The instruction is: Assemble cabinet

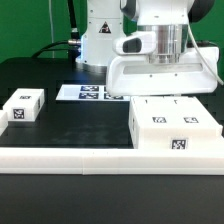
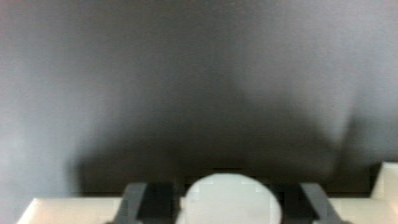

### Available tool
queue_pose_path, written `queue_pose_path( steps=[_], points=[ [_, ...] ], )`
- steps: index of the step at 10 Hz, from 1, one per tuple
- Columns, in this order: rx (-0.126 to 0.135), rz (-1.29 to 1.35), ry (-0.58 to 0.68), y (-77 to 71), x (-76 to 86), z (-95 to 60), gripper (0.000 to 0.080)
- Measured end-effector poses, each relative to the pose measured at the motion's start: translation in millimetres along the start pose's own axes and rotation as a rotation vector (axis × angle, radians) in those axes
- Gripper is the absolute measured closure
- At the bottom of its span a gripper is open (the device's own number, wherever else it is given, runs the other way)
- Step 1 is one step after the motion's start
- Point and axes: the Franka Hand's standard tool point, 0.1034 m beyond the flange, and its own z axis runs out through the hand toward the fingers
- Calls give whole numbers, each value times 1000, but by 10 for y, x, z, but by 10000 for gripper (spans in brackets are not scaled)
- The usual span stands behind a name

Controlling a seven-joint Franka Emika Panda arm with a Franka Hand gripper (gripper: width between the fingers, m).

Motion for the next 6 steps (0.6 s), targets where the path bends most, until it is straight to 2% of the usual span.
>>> queue_pose_path(
  steps=[3, 6],
  points=[
    [-1, 1, -47, -6, 73, -261, 577],
    [0, 4, -46, -7, 67, -229, 576]
  ],
)
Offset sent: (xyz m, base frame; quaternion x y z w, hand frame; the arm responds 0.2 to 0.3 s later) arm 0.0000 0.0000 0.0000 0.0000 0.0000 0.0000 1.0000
